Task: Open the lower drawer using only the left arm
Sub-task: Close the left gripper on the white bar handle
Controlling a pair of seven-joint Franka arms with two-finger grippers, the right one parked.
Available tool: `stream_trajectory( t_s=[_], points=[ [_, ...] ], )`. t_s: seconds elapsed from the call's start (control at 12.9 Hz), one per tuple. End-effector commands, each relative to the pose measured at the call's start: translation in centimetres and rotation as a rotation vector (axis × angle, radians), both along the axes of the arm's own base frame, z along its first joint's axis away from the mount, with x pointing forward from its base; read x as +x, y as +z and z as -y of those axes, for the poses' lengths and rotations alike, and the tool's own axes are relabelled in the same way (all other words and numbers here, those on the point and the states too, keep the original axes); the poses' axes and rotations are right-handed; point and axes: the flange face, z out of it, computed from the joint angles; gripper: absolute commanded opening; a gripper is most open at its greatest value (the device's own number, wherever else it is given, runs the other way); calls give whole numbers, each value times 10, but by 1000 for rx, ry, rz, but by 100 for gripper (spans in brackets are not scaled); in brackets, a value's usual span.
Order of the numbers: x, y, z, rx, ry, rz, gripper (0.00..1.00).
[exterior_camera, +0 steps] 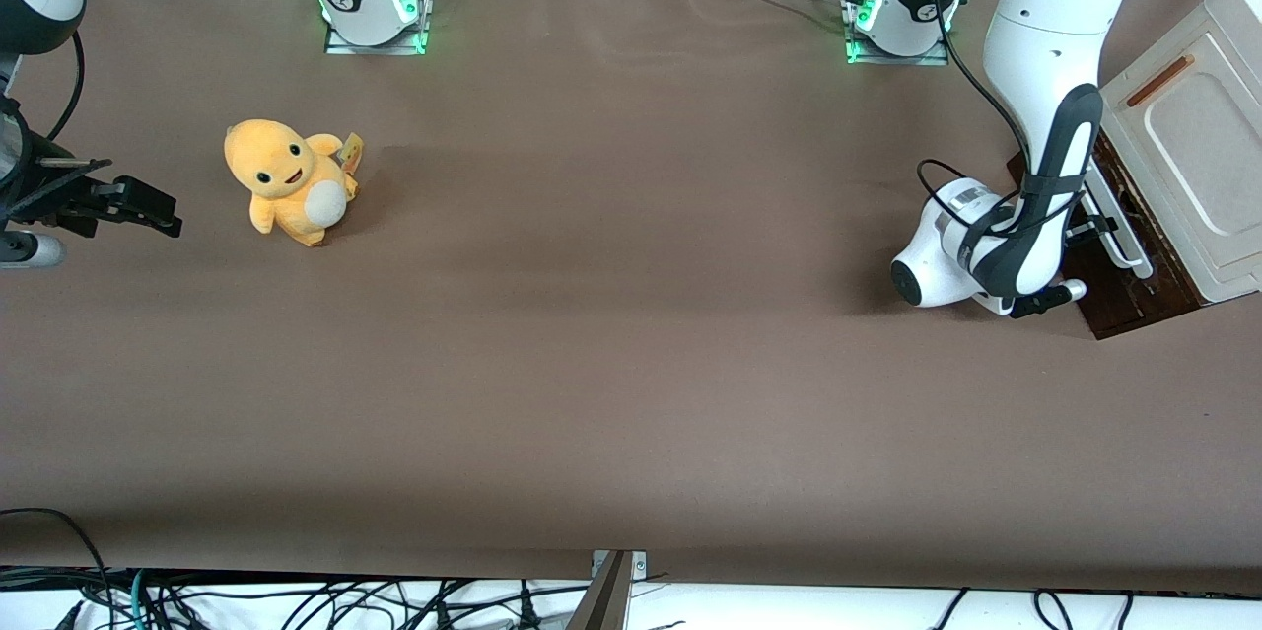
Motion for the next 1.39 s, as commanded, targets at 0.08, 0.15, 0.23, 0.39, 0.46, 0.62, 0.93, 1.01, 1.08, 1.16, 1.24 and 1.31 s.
stream_trajectory(
  t_s=[0.08, 0.15, 0.23, 0.39, 0.46, 0.62, 0.93, 1.01, 1.08, 1.16, 1.24, 1.31],
  points=[
    [-6, 12, 6, 21, -12, -29, 17],
    [-6, 13, 10, 18, -8, -29, 17],
    [-6, 12, 16, 14, -16, -32, 17],
    [-7, 13, 20, 24, -14, -36, 17],
    [-7, 12, 24, 23, -18, -36, 17],
    [-8, 12, 24, 25, -15, -37, 18],
    [-8, 14, 29, 36, -18, -42, 18],
    [-10, 14, 33, 36, -15, -43, 18],
    [-10, 14, 37, 33, -14, -43, 18],
    [-10, 14, 38, 34, -13, -44, 18],
    [-11, 13, 43, 32, -18, -45, 18],
    [-11, 14, 45, 27, -14, -41, 18]
  ],
)
